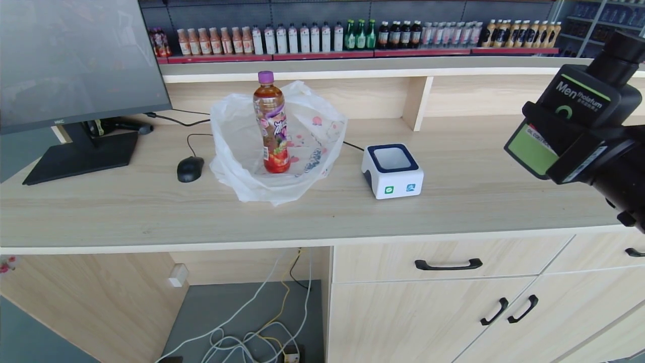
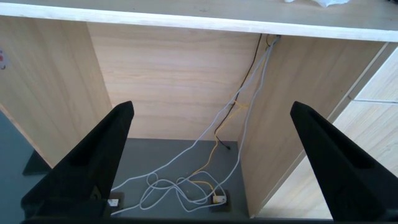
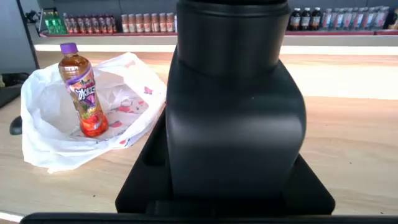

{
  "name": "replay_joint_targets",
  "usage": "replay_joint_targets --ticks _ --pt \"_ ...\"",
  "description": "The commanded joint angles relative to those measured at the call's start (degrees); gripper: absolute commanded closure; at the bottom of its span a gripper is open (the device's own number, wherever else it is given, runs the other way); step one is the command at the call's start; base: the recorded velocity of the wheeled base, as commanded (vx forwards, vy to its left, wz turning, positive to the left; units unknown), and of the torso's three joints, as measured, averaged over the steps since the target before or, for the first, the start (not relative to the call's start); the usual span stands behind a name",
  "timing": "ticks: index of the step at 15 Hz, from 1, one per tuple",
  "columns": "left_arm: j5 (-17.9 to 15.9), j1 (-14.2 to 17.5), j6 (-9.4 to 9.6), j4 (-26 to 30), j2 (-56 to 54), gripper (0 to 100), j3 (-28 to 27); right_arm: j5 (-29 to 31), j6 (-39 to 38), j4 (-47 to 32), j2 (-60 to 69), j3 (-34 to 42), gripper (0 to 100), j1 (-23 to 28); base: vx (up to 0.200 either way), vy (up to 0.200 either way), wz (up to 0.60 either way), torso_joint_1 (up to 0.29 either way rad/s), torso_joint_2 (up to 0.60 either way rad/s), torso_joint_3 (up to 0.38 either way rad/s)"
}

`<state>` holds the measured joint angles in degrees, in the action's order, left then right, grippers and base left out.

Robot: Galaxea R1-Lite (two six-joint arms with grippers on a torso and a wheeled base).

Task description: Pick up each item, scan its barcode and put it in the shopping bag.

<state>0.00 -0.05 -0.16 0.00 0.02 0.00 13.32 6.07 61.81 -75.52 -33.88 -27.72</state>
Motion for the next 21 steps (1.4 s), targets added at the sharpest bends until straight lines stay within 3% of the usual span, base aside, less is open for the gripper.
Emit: replay_joint_targets --ticks 1,6,15,18,21 --pt "0.00 0.05 -0.02 0.00 -0.02 0 0.00 0.12 0.08 -0.11 -1.12 -0.40 100 0.12 0.000 0.200 0.00 0.012 0.00 -0.002" --pt "0.00 0.05 -0.19 0.00 -0.02 0 0.00 0.39 -0.01 -0.90 -2.17 -5.32 100 0.04 0.000 0.200 0.00 -0.004 0.01 0.000" --pt "0.00 -0.04 -0.19 0.00 -0.02 0 0.00 0.21 -0.01 -1.43 -3.14 -5.50 100 0.04 0.000 0.200 0.00 0.002 0.00 0.005" --pt "0.00 -0.04 -0.02 0.00 -0.02 0 0.00 -0.05 -0.80 -1.43 -6.57 -8.49 100 0.04 0.000 0.000 0.00 0.000 0.00 0.000" --pt "0.00 -0.04 -0.02 0.00 -0.02 0 0.00 -0.23 -6.07 -1.51 -14.83 -17.98 100 0.12 0.000 0.000 0.00 0.000 0.00 0.000"
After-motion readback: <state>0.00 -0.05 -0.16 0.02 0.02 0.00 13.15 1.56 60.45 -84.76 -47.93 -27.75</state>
